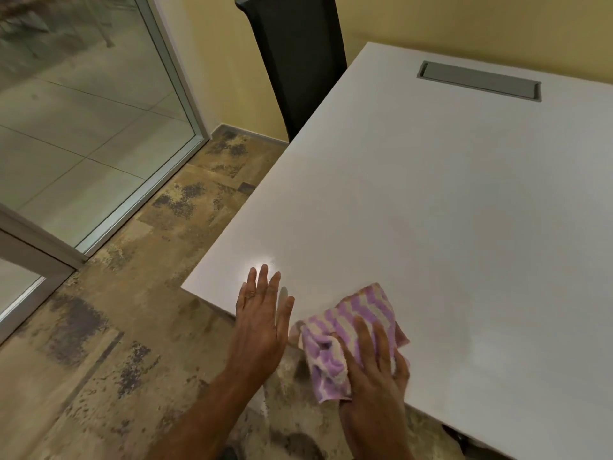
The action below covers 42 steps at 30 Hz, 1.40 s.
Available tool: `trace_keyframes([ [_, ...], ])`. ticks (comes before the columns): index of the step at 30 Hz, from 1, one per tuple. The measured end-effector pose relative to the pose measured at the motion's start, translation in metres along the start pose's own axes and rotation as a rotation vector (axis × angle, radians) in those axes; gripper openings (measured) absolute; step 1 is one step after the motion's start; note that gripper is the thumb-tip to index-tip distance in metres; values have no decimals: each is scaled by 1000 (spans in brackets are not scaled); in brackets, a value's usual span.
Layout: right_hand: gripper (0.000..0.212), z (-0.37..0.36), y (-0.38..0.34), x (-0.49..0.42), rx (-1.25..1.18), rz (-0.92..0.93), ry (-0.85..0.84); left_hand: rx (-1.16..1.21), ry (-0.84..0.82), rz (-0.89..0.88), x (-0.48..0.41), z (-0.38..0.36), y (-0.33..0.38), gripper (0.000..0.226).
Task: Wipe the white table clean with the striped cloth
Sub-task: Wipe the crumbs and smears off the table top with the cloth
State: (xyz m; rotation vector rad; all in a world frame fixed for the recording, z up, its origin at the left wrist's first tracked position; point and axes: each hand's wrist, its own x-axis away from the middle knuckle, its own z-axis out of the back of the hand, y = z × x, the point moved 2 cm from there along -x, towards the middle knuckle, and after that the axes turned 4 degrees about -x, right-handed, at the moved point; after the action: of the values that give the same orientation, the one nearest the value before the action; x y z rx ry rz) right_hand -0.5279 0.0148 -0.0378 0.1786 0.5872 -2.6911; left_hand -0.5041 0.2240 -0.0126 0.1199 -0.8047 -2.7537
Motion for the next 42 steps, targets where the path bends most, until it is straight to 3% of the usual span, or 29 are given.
trace_keyframes([
  [4,75,20,19,24,86,-195,-43,-45,-50,-39,14,0,14,73],
  [12,67,38,35,16,13,-519,89,-85,-93,-80,17,14,18,70],
  [16,87,32,47,-18,9,-583,23,-85,-78,-125,14,15,17,65],
  [20,82,24,56,-49,-1,-611,4,-47,-67,-153,9,7,21,65],
  [28,93,11,63,-108,4,-500,-107,-16,-84,-180,7,-9,24,65],
  [32,80,-2,38,-123,37,-341,-174,57,-23,-150,8,-5,25,66],
  [38,88,-23,-16,-103,-37,-148,-194,88,65,-126,-4,8,21,64],
  [42,76,-21,-34,-66,-96,-107,-192,68,79,-126,-11,13,14,63],
])
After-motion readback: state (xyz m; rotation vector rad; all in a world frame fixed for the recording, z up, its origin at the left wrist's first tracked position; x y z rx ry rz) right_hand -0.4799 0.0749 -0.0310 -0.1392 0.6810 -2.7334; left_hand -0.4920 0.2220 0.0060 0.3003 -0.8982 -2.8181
